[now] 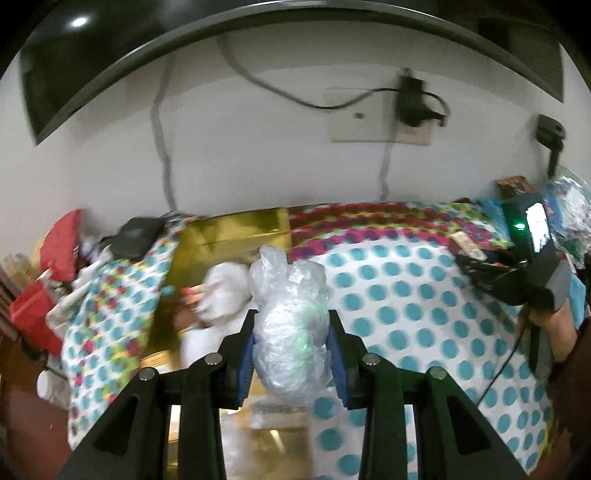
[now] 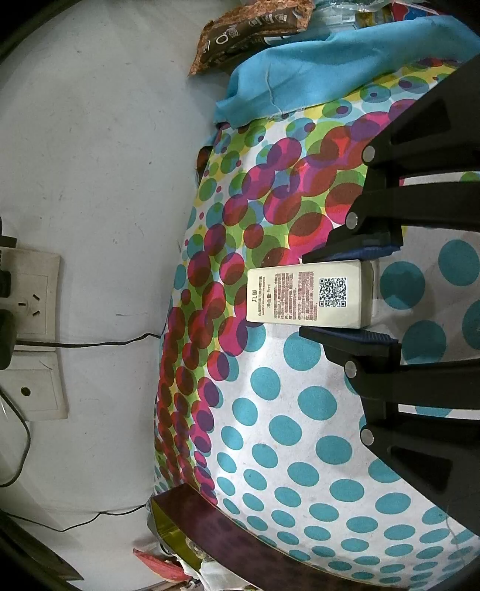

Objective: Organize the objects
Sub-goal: 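Drop the plastic bag into the tray with the left tool while the right holds the box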

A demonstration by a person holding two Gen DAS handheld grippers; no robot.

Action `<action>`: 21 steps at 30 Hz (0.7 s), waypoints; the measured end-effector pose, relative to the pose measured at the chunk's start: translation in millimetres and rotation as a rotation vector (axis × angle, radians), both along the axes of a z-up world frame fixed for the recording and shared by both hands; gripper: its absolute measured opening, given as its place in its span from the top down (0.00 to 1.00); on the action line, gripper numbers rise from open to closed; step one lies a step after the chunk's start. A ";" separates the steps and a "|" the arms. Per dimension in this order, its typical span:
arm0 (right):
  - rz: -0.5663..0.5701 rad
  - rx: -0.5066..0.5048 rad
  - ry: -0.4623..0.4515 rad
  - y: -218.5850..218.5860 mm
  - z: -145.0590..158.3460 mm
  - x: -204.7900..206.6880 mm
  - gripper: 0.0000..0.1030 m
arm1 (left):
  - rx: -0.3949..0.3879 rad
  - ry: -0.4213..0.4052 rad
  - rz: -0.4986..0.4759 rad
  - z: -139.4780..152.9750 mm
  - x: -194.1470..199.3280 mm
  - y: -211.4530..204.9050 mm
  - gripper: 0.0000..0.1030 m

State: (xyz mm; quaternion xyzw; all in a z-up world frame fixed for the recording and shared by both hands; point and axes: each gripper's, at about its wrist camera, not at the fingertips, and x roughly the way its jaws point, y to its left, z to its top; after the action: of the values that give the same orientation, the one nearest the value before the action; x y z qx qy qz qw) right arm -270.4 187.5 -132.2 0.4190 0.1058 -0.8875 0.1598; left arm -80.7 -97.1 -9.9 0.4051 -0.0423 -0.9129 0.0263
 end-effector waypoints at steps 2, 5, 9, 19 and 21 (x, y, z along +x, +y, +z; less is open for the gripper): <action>-0.001 0.001 0.000 -1.0 0.8 2.0 0.70 | 0.002 -0.005 0.040 -2.7 5.2 -20.3 0.66; -0.005 0.005 0.002 -1.0 0.7 1.8 0.69 | 0.003 -0.023 0.086 -7.7 8.1 -45.5 0.66; -0.011 0.008 0.003 -0.6 0.2 1.3 0.66 | -0.001 -0.032 0.131 -13.8 6.9 -72.6 0.66; -0.023 0.005 -0.001 0.9 2.2 -2.3 0.63 | 0.014 -0.084 0.102 -40.7 -6.6 -87.1 0.66; -0.023 0.008 0.000 0.5 2.5 -2.6 0.63 | 0.015 -0.090 0.097 -44.8 -9.1 -85.8 0.66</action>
State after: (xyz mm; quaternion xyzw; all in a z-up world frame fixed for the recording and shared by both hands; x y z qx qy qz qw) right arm -273.0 188.0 -129.7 0.4209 0.1043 -0.8888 0.1481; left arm -89.8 -182.9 -54.7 0.4477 -0.0170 -0.8916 0.0656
